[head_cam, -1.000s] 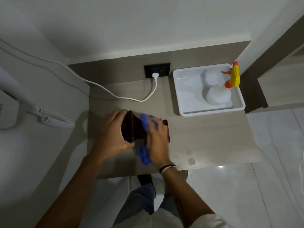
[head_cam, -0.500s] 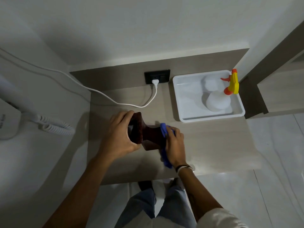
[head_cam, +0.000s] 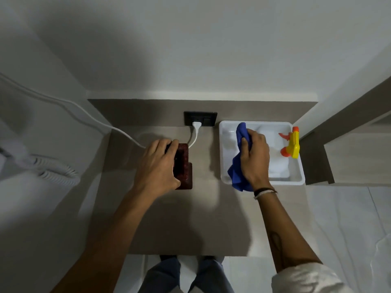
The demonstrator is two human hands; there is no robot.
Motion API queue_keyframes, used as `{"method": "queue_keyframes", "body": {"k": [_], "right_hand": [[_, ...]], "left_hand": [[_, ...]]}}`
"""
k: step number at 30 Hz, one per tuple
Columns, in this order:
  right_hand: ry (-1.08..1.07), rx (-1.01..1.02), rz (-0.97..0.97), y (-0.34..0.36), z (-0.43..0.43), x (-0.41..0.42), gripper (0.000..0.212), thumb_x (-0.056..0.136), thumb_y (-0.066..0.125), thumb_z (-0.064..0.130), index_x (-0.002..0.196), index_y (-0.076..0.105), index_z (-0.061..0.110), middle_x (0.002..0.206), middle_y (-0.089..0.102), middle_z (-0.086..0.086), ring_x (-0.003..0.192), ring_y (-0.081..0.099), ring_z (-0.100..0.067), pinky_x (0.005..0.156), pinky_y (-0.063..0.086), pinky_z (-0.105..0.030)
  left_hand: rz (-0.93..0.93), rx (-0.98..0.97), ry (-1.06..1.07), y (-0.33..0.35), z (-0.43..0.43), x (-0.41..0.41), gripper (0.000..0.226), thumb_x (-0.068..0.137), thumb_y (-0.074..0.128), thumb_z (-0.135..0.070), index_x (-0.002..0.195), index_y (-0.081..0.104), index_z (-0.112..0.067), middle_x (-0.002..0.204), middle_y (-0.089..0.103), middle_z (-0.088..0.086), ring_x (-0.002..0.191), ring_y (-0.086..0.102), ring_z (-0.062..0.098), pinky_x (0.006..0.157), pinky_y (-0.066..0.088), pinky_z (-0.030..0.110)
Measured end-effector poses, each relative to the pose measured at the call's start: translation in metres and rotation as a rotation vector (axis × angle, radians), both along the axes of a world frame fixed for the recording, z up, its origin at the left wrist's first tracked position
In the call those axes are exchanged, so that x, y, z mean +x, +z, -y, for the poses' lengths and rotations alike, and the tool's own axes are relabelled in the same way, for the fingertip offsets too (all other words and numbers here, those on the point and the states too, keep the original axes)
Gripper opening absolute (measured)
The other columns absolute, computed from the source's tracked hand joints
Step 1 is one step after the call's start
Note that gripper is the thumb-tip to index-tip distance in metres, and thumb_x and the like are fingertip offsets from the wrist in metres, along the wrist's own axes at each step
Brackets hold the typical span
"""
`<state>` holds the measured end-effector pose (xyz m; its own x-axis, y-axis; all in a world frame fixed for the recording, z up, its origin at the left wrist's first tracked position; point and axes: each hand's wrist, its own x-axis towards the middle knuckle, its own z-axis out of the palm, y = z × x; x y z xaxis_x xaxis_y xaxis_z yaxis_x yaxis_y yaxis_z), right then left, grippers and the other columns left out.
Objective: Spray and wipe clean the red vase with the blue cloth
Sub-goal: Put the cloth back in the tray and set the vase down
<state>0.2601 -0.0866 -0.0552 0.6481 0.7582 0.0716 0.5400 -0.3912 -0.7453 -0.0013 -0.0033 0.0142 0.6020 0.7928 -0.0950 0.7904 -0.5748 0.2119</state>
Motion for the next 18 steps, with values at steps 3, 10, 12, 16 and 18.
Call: {"method": "queue_keyframes", "body": {"k": [3,10,12,16,18], "right_hand": [[0.073,-0.143,0.018,-0.016,-0.028,0.021,0.033,0.113,0.05,0.019,0.145,0.058,0.013,0.141,0.063,-0.012,0.123,0.058,-0.031,0.108,0.049,-0.04],[0.336,-0.624,0.238,-0.071,-0.043,0.023,0.056,0.114,0.045,0.03,0.166,0.032,0.013,0.174,0.025,-0.02,0.147,0.042,-0.049,0.118,0.046,-0.056],[0.37,-0.683,0.279,-0.081,-0.036,0.017,0.065,0.116,0.038,0.034,0.173,0.013,0.014,0.181,0.007,-0.019,0.16,0.025,-0.052,0.128,0.035,-0.058],[0.395,-0.681,0.289,-0.087,-0.034,0.016,0.07,0.117,0.031,0.039,0.174,-0.005,0.018,0.182,-0.013,-0.016,0.167,-0.008,-0.048,0.136,0.011,-0.061],[0.411,-0.677,0.298,-0.086,-0.034,0.02,0.071,0.117,0.032,0.04,0.174,-0.005,0.018,0.182,-0.013,-0.015,0.168,-0.01,-0.046,0.136,0.01,-0.06]], "left_hand": [[-0.012,0.003,0.014,-0.002,0.001,0.009,0.113,0.054,0.097,-0.031,0.153,0.049,-0.01,0.145,0.054,0.011,0.135,0.049,0.035,0.113,0.045,0.045],[-0.001,-0.031,0.046,-0.011,0.007,0.013,0.114,0.057,0.1,-0.029,0.154,0.046,-0.004,0.151,0.05,0.02,0.142,0.044,0.045,0.127,0.032,0.058],[0.009,-0.002,0.029,-0.017,0.009,0.012,0.114,0.056,0.099,-0.033,0.153,0.048,-0.003,0.149,0.051,0.021,0.141,0.045,0.046,0.125,0.033,0.059],[0.041,0.079,0.033,-0.022,0.012,0.014,0.119,0.06,0.091,-0.066,0.154,0.047,-0.006,0.149,0.051,0.018,0.143,0.043,0.042,0.126,0.031,0.059],[0.04,0.097,0.036,-0.022,0.013,0.016,0.122,0.065,0.073,-0.088,0.153,0.047,-0.008,0.15,0.05,0.016,0.143,0.043,0.04,0.126,0.03,0.059]]}}
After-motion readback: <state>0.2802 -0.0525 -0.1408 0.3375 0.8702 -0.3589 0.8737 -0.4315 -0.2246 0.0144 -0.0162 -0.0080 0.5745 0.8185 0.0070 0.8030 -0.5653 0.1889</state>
